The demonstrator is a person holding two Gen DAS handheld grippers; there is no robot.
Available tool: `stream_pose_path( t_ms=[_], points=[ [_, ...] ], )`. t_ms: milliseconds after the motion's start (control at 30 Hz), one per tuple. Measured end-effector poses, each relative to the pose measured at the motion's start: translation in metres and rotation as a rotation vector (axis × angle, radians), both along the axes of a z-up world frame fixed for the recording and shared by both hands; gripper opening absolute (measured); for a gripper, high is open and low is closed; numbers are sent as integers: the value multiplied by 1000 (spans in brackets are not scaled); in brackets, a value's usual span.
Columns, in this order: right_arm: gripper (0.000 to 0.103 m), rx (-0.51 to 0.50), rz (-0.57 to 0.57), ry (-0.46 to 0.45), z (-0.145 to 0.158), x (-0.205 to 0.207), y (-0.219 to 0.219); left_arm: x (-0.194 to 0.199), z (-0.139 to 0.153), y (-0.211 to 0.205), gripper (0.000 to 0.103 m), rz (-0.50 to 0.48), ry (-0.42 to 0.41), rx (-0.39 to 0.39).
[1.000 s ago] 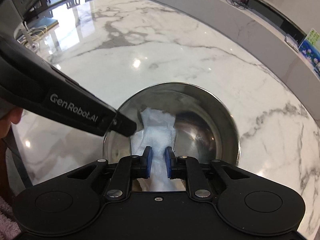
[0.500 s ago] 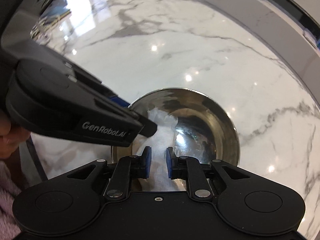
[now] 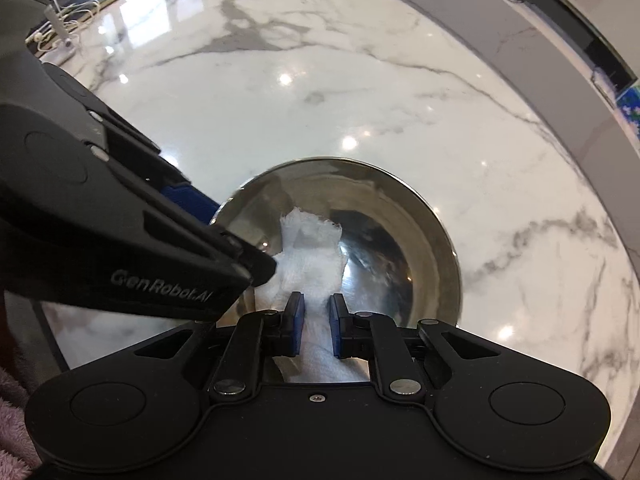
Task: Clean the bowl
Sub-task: 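Hold the tilted bowl rim with the left gripper while the right gripper wipes inside with cloth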
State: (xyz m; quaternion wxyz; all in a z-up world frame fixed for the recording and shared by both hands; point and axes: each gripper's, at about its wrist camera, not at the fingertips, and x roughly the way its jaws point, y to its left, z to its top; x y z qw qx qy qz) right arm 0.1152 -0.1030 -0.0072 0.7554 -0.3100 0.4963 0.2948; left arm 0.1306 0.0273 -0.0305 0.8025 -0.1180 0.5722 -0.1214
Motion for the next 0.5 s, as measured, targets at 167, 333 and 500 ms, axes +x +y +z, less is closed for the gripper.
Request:
stream_pose_path(
  t_ms=[167, 333, 500],
  points=[
    [11, -54, -27, -39, -2, 6, -3, 3, 2, -2, 28, -15, 2, 22],
    [11, -35, -65, -24, -1, 15, -10, -2, 11, -9, 28, 4, 7, 17],
    [13, 9, -90, -3, -3, 19, -12, -1, 6, -9, 22, 24, 5, -68]
  ],
)
